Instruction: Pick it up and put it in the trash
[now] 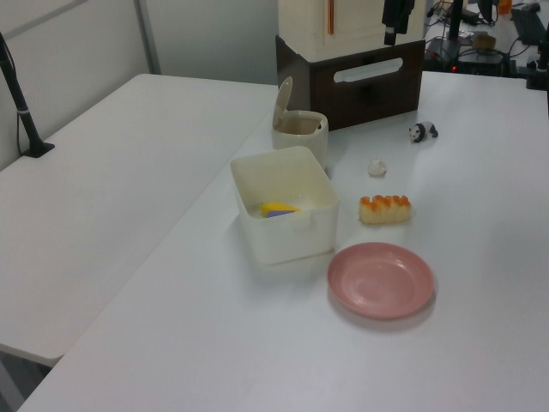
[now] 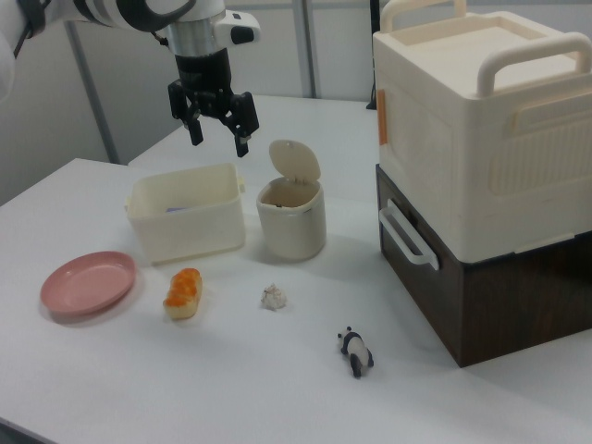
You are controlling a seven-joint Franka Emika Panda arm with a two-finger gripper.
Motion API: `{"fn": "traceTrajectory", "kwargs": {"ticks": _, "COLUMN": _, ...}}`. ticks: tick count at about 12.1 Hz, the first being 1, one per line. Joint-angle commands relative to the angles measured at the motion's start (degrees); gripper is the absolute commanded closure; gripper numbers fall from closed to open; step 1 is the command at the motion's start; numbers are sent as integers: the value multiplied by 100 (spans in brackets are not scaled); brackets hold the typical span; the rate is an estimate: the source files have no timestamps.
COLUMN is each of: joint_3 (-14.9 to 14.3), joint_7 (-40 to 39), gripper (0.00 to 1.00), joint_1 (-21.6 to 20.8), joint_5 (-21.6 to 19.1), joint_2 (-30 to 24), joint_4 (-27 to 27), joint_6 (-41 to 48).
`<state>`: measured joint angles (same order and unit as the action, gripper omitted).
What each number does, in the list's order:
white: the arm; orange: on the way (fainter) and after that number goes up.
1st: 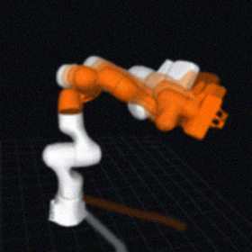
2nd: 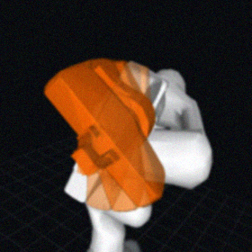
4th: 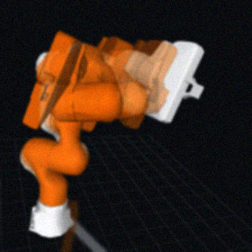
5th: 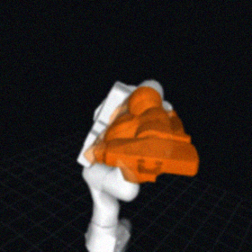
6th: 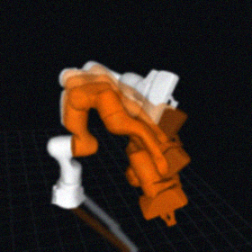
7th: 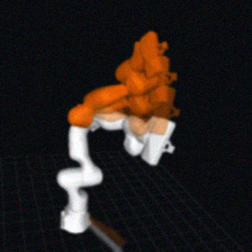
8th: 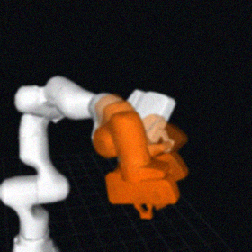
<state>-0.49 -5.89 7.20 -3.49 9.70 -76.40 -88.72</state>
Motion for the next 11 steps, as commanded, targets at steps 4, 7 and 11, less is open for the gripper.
{"fn": "traceTrajectory", "kwargs": {"ticks": 4, "joint_3": -74, "joint_7": 35, "gripper": 0, "joint_1": -44, "joint_5": -47, "joint_2": -144, "joint_4": -191, "joint_6": -49}}
{"fn": "traceTrajectory", "kwargs": {"ticks": 7, "joint_3": -83, "joint_7": 9, "gripper": 0, "joint_1": -26, "joint_5": -55, "joint_2": -144, "joint_4": -191, "joint_6": -40}}
{"fn": "traceTrajectory", "kwargs": {"ticks": 11, "joint_3": -83, "joint_7": -316, "gripper": 0, "joint_1": -26, "joint_5": -47, "joint_2": -144, "joint_4": -191, "joint_6": 30}}
